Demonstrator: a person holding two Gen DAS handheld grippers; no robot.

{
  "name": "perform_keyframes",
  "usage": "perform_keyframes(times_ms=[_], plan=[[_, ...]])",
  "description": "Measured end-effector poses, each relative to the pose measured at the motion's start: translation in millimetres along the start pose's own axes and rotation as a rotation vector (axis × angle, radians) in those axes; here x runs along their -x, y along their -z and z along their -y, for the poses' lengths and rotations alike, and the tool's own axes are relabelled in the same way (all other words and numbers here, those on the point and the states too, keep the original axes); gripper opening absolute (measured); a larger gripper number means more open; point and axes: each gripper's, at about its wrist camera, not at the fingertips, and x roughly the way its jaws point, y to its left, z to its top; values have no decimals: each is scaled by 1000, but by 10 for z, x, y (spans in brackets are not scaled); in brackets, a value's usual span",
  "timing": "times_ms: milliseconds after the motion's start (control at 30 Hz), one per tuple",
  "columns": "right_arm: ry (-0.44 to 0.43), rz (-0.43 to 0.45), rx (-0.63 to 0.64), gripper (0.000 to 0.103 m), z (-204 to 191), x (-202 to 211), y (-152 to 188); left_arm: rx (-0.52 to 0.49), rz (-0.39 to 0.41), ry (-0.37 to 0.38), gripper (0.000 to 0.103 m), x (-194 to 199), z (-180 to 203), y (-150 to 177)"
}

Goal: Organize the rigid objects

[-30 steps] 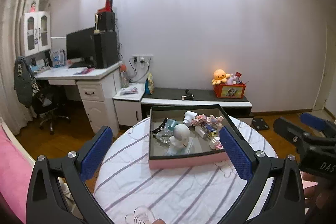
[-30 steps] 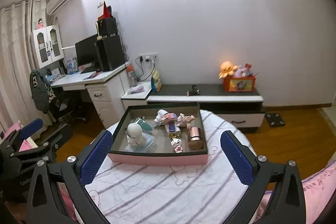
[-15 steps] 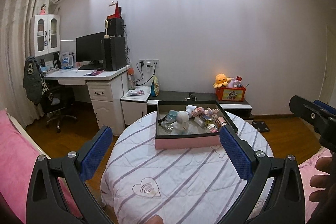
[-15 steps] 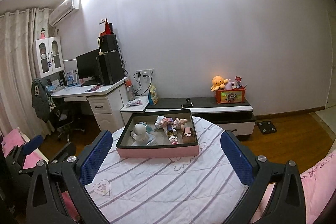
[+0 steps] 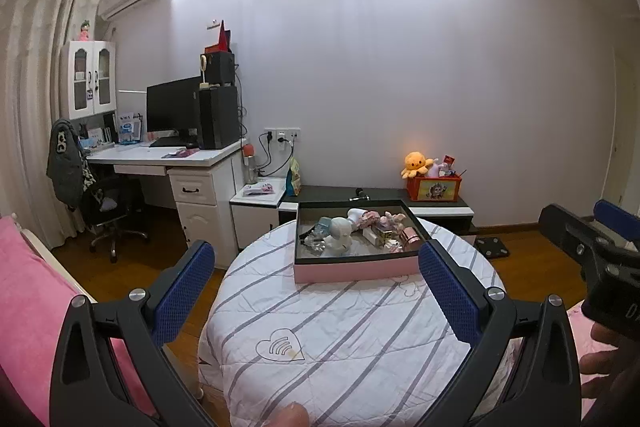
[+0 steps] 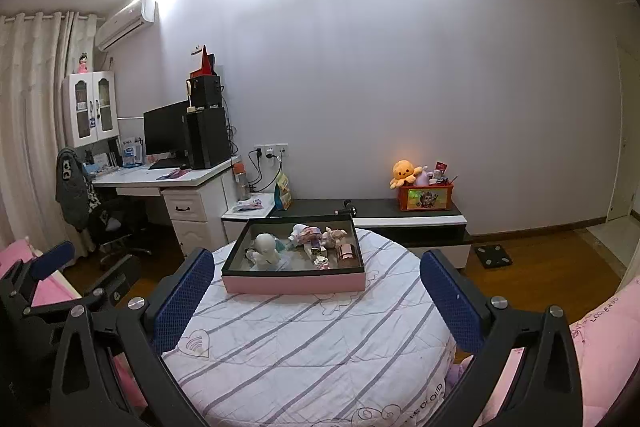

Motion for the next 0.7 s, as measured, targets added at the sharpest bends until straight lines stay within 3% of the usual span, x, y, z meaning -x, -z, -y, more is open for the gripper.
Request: perform_keyframes(times_ms=[700], plan=[[10, -12, 2, 103, 24, 51, 87, 49, -46, -15, 103, -21, -69, 32]])
